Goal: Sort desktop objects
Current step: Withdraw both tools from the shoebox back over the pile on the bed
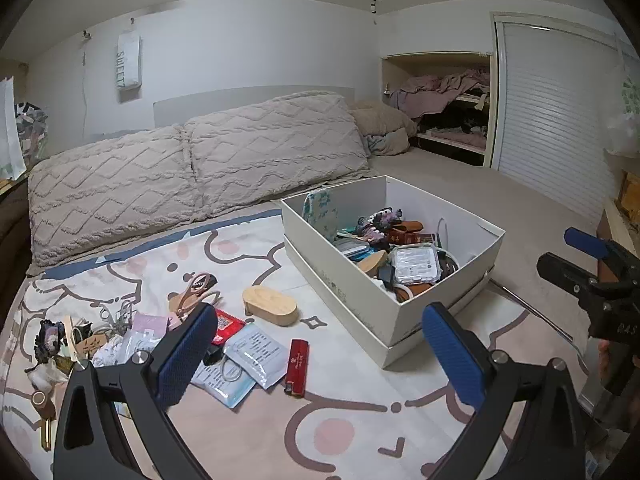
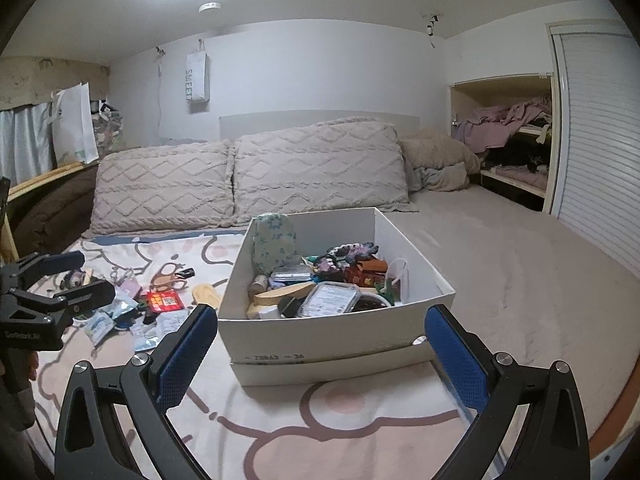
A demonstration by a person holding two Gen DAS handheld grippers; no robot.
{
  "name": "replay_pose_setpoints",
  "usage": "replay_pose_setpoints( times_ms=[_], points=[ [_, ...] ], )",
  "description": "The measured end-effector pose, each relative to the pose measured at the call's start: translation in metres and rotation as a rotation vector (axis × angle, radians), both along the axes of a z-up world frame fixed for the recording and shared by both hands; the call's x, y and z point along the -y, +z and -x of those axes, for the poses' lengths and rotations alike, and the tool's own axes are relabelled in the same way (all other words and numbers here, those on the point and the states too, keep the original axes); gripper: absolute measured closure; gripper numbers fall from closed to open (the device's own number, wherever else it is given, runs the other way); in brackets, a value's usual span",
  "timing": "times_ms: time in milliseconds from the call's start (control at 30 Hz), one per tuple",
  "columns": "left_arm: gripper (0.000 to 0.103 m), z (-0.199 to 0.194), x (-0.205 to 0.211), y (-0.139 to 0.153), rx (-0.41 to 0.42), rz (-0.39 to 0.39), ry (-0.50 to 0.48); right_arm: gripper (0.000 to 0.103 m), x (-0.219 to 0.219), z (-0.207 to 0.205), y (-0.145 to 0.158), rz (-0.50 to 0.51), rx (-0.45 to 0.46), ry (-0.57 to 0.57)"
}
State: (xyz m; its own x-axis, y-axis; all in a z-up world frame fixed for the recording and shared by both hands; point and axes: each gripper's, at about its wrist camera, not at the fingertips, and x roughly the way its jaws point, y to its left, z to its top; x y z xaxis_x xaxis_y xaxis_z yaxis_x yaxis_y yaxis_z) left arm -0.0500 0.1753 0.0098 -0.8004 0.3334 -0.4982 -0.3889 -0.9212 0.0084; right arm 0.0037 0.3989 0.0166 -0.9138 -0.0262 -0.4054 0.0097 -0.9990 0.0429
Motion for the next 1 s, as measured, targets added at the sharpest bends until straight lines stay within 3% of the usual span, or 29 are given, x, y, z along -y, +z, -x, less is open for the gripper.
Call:
replay_pose_setpoints(
  times_ms=[433, 1000],
  points=[
    [0.0, 0.003, 0.069, 0.004, -0.017, -0.06, 0.099, 0.0, 0.029, 0.005, 0.002, 0.025, -0.02, 0.046],
    [0.0, 0.008, 0.164, -0.015, -0.009, -0.085, 0.253, 0.0, 0.098, 0.024, -0.006, 0.003, -0.035, 0.136]
  ],
)
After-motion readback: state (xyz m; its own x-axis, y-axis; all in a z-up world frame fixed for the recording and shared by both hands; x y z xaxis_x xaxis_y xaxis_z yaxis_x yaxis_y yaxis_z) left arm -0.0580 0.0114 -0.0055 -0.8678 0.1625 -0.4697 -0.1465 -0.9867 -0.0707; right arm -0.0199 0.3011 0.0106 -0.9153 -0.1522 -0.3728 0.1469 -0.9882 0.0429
